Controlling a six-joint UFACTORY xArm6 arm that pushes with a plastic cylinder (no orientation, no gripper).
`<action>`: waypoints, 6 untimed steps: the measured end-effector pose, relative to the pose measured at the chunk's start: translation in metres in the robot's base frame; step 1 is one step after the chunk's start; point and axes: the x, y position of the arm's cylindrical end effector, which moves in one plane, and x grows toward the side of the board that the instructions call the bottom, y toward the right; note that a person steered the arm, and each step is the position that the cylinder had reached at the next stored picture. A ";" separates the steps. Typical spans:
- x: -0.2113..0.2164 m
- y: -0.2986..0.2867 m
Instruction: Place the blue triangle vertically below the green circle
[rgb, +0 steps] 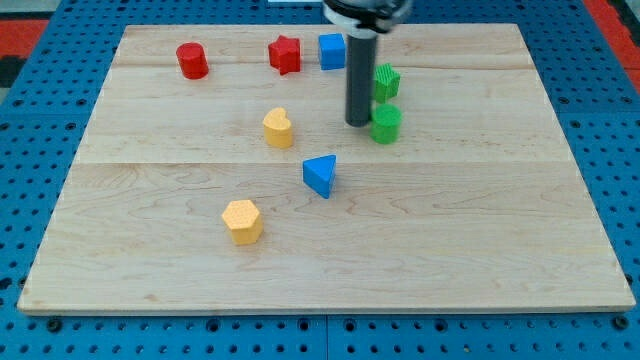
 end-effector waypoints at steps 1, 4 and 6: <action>-0.021 -0.082; 0.040 -0.167; 0.071 -0.057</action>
